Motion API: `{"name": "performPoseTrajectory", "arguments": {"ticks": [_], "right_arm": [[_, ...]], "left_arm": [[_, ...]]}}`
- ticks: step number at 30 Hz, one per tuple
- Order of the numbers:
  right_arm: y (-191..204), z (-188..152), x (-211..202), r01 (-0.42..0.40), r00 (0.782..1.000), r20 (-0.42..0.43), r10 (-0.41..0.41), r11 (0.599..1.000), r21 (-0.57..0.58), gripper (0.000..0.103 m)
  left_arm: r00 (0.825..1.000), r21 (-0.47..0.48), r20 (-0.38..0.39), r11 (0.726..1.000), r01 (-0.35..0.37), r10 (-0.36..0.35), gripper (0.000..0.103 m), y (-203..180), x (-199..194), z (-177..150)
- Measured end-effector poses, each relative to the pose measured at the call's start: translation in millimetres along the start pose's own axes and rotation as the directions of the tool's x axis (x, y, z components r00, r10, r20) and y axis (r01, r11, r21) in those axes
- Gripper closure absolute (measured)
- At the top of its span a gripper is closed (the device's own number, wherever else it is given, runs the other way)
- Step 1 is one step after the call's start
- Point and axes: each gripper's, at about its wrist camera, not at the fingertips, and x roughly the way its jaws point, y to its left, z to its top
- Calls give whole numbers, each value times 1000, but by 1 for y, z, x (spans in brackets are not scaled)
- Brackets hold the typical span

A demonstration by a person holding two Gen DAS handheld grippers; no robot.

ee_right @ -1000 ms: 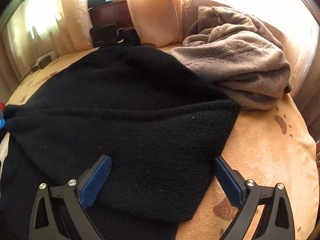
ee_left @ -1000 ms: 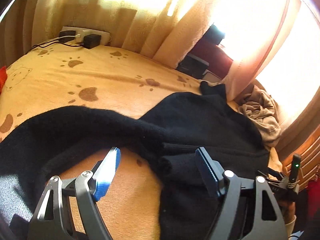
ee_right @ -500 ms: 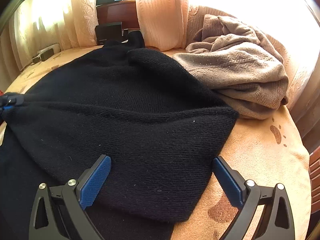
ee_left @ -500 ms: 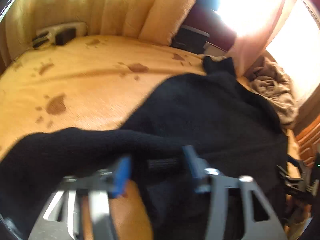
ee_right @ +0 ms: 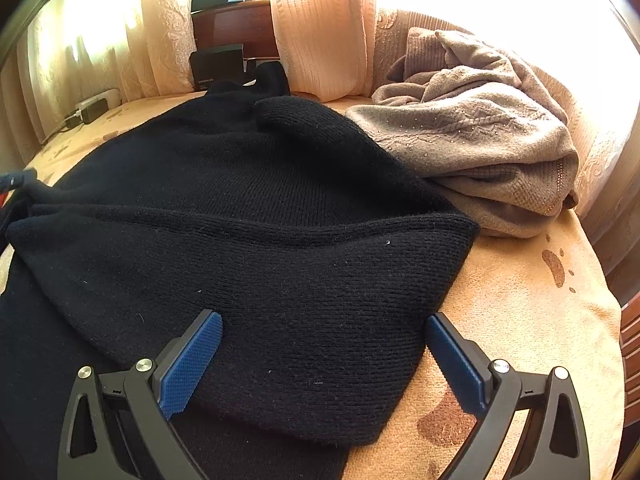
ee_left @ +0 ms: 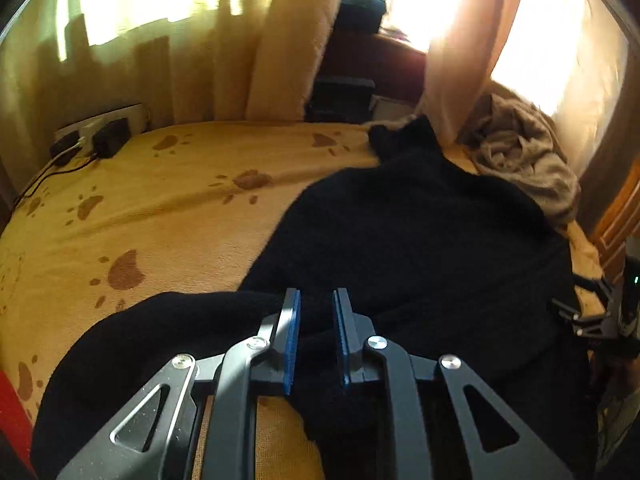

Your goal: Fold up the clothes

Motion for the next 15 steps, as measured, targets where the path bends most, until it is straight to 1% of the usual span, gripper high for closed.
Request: {"name": "performPoseTrajectory", "arguments": {"ticks": [1,2,3,4,5,6,8,13,15], "right_arm": [[0,0,0,-2,1000,0,2,1000,1,1],[0,0,0,-3,1000,-1,3,1000,2,1],[0,0,0,-3,1000,-1,3,1000,2,1],[0,0,0,-3,1000,-1,3,1000,2,1],[0,0,0,-2,1000,0,2,1000,1,1],[0,0,0,0,1000,0,0,1000,0,1],[1,0,-1,3,1000,2,-3,1000,-2,1],[1,0,-1,3,1000,2,-3,1000,-2,1],[1,0,-1,0,1000,1,0,1000,0,1]], "left_arm": [[1000,44,-22,999,-4,5,80,-7,3,-3],[999,83,-37,997,-4,7,74,-11,7,-5],[999,122,-52,992,-4,10,62,-15,10,-7],[998,158,-61,987,-3,13,56,-18,13,-10],[998,188,-58,982,-2,13,45,-19,14,-13],[998,217,-55,976,-1,13,41,-19,14,-15],[998,255,-59,967,4,11,39,-19,14,-18],[992,252,-116,965,80,-52,39,-5,23,-12],[988,236,-138,966,106,-75,45,-1,26,-8]]}}
